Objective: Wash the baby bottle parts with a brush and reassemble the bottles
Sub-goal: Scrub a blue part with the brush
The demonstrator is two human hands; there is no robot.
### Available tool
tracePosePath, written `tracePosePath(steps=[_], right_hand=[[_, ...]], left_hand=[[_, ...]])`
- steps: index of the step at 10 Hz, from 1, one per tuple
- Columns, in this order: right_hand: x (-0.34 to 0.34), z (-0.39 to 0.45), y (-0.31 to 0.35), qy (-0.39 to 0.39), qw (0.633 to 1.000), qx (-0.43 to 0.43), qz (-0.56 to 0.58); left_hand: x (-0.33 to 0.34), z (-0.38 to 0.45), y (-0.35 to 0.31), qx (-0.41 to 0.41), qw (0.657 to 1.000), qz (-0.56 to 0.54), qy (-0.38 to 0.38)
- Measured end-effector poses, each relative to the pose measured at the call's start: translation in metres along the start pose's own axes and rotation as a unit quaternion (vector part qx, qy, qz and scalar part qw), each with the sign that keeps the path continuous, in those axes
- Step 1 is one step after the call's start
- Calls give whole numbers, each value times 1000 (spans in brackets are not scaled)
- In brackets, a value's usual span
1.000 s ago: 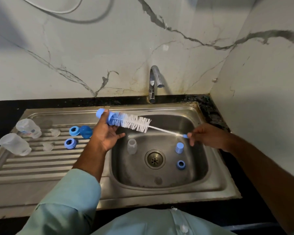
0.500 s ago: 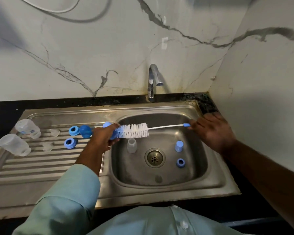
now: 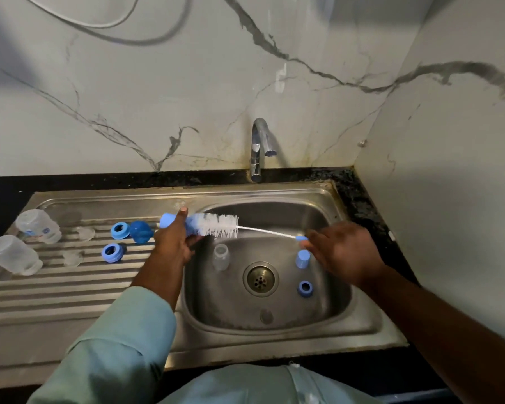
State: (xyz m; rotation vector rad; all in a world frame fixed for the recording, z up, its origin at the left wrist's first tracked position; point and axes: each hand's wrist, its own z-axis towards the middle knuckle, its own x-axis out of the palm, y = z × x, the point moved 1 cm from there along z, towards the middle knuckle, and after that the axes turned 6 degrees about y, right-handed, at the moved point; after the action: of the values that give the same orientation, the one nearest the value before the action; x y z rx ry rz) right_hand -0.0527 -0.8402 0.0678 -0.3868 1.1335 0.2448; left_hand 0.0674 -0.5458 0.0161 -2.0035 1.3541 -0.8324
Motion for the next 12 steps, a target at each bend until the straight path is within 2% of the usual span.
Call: tracePosePath(steps=[1, 2, 3, 4, 5, 6, 7, 8, 9, 10, 11, 12], right_hand=[[13, -4, -20, -20, 998, -13, -49], [18, -1, -21, 200, 926, 253, 197], [24, -13, -5, 396, 542, 369, 643], [22, -13, 17, 367, 583, 301, 659], [23, -4, 18, 227, 889, 177, 355], [29, 0, 11, 66, 991, 107, 37], [19, 1, 5, 260, 847, 287, 364], [19, -9, 3, 426, 535, 308, 661], [19, -7, 8, 306, 750, 275, 517], [23, -3, 6, 55, 992, 71, 91], [24, -5, 4, -39, 999, -5, 27], [24, -5, 8, -75, 997, -3, -16]], left_hand=[[-2, 3, 3, -34, 998, 34, 45], [3, 2, 9, -37, 990, -33, 131], [5, 3, 3, -8, 957, -150, 249], [1, 12, -8, 16, 966, -157, 207], [5, 15, -5, 62, 987, -139, 40], [12, 10, 0, 70, 993, -89, 19], [9, 7, -3, 17, 988, -52, 144], [9, 7, -4, -4, 974, -75, 216], [13, 9, 0, 46, 988, -55, 138], [14, 11, 5, 111, 992, -4, -66], [12, 5, 4, 160, 970, 68, -170], [7, 4, 0, 91, 985, 93, -114]])
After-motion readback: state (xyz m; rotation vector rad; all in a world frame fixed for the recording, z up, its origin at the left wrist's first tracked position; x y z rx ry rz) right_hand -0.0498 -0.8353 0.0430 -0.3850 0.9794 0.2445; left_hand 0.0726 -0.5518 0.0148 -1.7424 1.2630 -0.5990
